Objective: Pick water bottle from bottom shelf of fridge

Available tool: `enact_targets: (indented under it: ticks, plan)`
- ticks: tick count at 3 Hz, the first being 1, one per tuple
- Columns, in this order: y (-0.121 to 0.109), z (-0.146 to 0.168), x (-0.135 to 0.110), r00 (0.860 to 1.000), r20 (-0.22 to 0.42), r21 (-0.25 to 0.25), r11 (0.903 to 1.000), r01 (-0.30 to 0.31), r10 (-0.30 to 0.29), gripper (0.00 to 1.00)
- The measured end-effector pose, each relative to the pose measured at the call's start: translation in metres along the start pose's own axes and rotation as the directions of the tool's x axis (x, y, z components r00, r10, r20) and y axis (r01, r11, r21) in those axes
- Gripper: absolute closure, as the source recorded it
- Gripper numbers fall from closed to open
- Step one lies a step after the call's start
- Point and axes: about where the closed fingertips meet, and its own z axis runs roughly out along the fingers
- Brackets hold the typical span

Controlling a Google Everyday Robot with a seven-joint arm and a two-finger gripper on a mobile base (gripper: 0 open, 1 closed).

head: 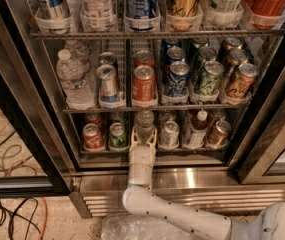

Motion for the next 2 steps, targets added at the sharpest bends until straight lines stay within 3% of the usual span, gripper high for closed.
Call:
enact_targets:
  ticks: [2]
  plan:
    - [-0.0015,-0.0036,-0.0003,1.0,0.028,0.001,1.0,0.0,0.0,1.0]
